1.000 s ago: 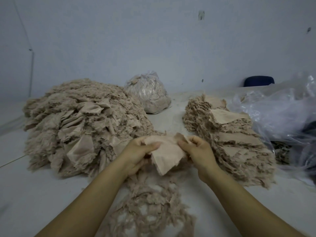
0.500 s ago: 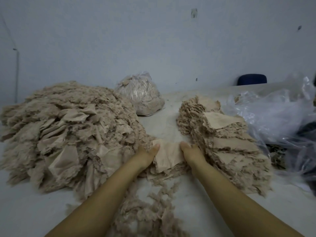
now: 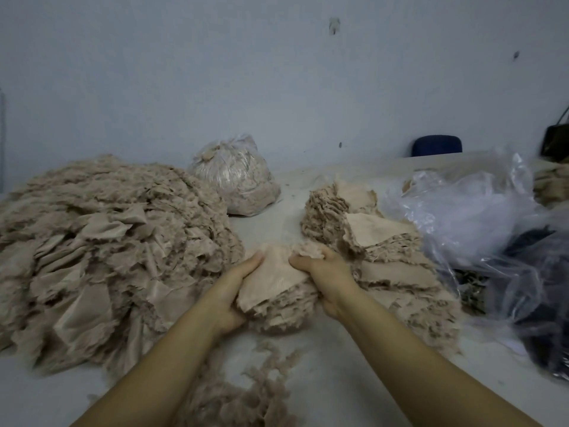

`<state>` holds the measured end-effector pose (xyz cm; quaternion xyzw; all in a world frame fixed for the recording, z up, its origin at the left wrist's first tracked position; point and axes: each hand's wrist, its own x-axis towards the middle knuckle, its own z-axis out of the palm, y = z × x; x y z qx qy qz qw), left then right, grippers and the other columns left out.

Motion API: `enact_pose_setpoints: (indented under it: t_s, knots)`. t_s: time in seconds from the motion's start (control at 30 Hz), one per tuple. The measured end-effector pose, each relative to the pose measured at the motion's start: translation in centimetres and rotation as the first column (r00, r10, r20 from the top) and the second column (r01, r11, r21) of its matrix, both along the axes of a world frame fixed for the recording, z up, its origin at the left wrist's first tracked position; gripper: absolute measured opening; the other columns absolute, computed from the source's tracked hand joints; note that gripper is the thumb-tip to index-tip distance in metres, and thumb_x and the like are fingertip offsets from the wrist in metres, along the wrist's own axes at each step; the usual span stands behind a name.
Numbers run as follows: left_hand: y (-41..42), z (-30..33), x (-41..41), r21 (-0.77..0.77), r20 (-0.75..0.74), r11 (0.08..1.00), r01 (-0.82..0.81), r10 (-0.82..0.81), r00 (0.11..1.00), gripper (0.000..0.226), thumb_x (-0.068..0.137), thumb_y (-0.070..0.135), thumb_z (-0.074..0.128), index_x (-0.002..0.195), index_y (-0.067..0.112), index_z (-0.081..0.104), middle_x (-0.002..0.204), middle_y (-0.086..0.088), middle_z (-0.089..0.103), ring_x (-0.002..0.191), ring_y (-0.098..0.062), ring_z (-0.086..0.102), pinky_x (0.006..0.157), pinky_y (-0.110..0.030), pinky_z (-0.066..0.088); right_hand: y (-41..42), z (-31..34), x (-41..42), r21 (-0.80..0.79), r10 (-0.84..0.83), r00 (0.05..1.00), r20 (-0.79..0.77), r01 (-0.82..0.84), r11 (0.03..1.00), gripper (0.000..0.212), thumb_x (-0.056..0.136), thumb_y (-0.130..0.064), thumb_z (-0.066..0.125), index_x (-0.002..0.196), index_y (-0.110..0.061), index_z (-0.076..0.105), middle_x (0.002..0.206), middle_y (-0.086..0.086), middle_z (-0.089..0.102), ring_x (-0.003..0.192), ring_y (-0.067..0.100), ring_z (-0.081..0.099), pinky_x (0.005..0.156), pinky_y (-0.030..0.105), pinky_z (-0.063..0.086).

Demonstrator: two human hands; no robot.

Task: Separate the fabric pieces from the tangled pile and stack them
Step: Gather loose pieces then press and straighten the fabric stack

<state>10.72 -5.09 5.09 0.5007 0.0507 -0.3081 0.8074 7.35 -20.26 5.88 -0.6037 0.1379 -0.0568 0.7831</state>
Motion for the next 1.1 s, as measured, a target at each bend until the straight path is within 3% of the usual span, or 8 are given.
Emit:
enact_pose_setpoints:
  t_s: [0.1,0.23,0.37,0.5,0.67,0.8,0.97,1.1]
  knots:
    - [-0.7,0.5,0.1,-0.083,-0.012,0.983,0.163,-0.165,0.986,0.064,0.083,0.059,0.054,0.117,0.006,0.067,0.123,-0.023,0.061,0.112,-0.040,0.059,0.094,-0.052,0.047,-1.0,2.8,0.1,-0.047,0.007,0.999,0.054,-0.005,0.999,0.026,0.079,0.002,0.071,0.100,-0.013,0.064,0.080,0.008,0.071,0.061,0.018,0.069,0.053,0.026,0.055]
    - [-4.0,3.3,2.1,-0.169,0.118,0.979,0.113,-0.093,0.989,0.055,0.085,0.040,0.059,0.126,0.004,0.058,0.128,-0.022,0.057,0.119,-0.037,0.054,0.105,-0.050,0.038,-4.0,7.2,1.0,-0.192,-0.030,0.994,0.109,0.051,0.980,0.031,0.080,-0.010,0.075,0.108,-0.014,0.062,0.096,0.012,0.071,0.080,0.026,0.070,0.073,0.036,0.059]
    - [-8.8,8.7,5.9,0.003,0.310,1.000,0.019,-0.019,0.950,0.019,0.091,0.023,0.057,0.100,0.010,0.067,0.087,-0.006,0.073,0.075,-0.018,0.070,0.065,-0.032,0.058,-9.3,11.9,3.2,-0.268,-0.141,0.947,0.290,0.221,0.938,0.026,0.085,-0.014,0.071,0.109,-0.007,0.063,0.082,0.002,0.068,0.057,0.004,0.066,0.051,0.016,0.053]
    - [-13.3,11.6,10.0,0.062,0.469,0.994,-0.093,0.053,0.882,0.007,0.091,0.015,0.060,0.096,0.011,0.063,0.075,-0.002,0.070,0.060,-0.014,0.067,0.049,-0.025,0.053,-14.2,13.4,6.9,-0.320,-0.189,0.928,0.321,0.294,0.901,0.025,0.088,-0.020,0.068,0.110,-0.007,0.063,0.085,0.002,0.066,0.070,0.012,0.063,0.057,0.021,0.054]
    - [-17.5,7.7,14.6,0.216,0.460,0.956,-0.201,0.082,0.884,0.039,0.089,0.016,0.064,0.124,0.002,0.051,0.110,-0.014,0.065,0.094,-0.027,0.064,0.074,-0.032,0.055,-18.2,9.0,11.9,-0.488,-0.182,0.974,0.137,0.226,0.843,0.036,0.092,-0.024,0.063,0.123,-0.007,0.055,0.114,0.011,0.061,0.094,0.024,0.059,0.072,0.028,0.048]
    - [-18.3,4.1,15.7,0.297,0.439,0.932,-0.207,0.060,0.896,0.058,0.083,0.019,0.072,0.130,-0.002,0.046,0.126,-0.022,0.056,0.114,-0.035,0.057,0.099,-0.047,0.046,-19.6,5.7,13.4,-0.760,-0.191,0.982,0.010,0.131,0.636,0.047,0.094,-0.027,0.058,0.137,-0.018,0.043,0.120,0.014,0.054,0.104,0.029,0.056,0.085,0.033,0.048]
    - [-19.1,3.4,15.7,0.302,0.588,0.900,-0.315,0.084,0.804,0.044,0.075,0.024,0.079,0.107,0.005,0.055,0.102,-0.010,0.063,0.083,-0.020,0.063,0.066,-0.027,0.049,-18.9,5.9,13.3,-0.876,-0.048,0.955,0.293,0.288,0.386,0.031,0.094,-0.024,0.057,0.125,-0.024,0.061,0.129,0.007,0.054,0.118,0.022,0.053,0.095,0.021,0.036]
    - [-20.1,3.2,15.4,0.372,0.649,0.866,-0.334,0.014,0.761,0.020,0.078,0.020,0.073,0.083,0.013,0.054,0.082,-0.011,0.059,0.066,-0.014,0.057,0.059,-0.026,0.046,-18.2,5.1,13.4,-0.962,0.180,0.975,0.130,0.080,0.259,0.038,0.098,-0.041,0.048,0.125,-0.018,0.063,0.125,0.009,0.062,0.119,0.024,0.053,0.100,0.033,0.039]
